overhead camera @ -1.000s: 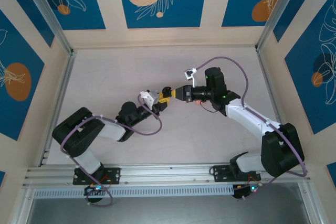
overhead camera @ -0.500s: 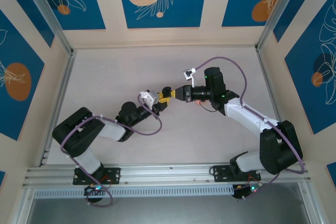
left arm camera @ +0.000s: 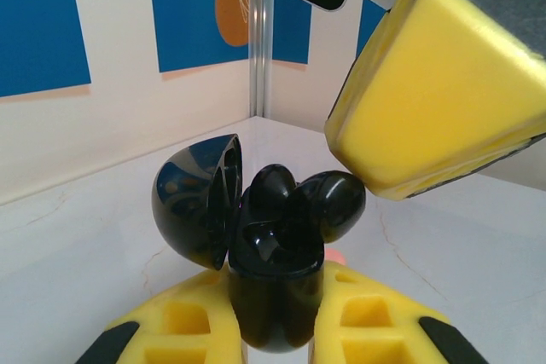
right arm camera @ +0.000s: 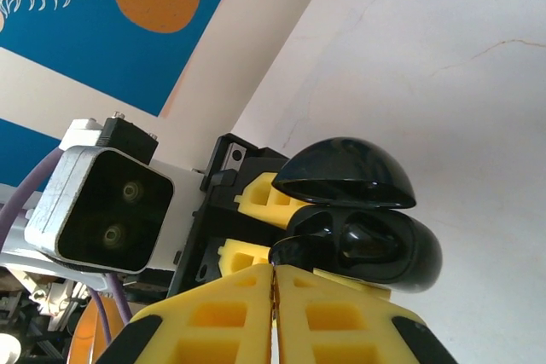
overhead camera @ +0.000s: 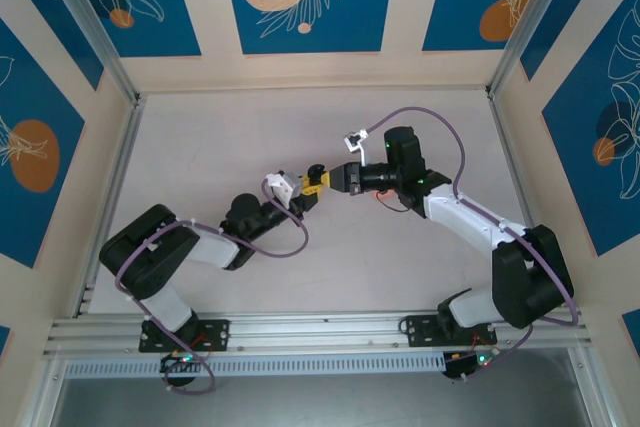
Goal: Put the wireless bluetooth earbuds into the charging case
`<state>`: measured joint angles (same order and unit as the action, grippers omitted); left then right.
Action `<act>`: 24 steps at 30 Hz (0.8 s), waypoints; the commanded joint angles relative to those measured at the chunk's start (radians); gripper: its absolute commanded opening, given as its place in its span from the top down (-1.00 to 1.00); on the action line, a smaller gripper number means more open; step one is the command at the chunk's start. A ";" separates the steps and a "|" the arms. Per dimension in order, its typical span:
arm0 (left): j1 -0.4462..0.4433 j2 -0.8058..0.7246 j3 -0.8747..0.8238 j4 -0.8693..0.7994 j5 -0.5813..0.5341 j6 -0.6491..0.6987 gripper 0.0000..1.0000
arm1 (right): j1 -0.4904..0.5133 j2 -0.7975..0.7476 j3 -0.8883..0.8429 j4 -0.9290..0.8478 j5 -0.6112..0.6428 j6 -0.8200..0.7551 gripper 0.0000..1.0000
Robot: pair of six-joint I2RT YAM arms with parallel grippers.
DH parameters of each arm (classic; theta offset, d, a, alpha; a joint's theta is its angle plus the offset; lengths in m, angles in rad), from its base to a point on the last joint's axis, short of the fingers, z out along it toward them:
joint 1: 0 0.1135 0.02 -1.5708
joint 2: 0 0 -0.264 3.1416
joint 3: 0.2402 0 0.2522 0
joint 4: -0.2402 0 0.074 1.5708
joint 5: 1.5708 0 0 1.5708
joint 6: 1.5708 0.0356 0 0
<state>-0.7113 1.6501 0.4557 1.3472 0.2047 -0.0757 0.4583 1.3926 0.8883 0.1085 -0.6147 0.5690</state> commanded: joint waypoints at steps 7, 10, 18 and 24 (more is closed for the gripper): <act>-0.008 -0.031 0.012 0.061 0.038 0.014 0.74 | 0.017 0.030 0.047 -0.005 0.000 -0.009 0.77; -0.008 -0.030 0.012 0.059 0.041 0.014 0.74 | 0.020 0.037 0.053 -0.008 0.003 -0.012 0.77; -0.008 -0.033 0.011 0.059 0.052 0.014 0.74 | 0.025 0.036 0.058 -0.018 0.018 -0.018 0.70; -0.008 -0.034 0.005 0.059 0.066 0.022 0.74 | 0.022 -0.019 0.054 -0.039 0.029 -0.056 0.60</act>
<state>-0.7120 1.6436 0.4557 1.3529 0.2310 -0.0708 0.4786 1.4132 0.9146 0.1040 -0.6010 0.5518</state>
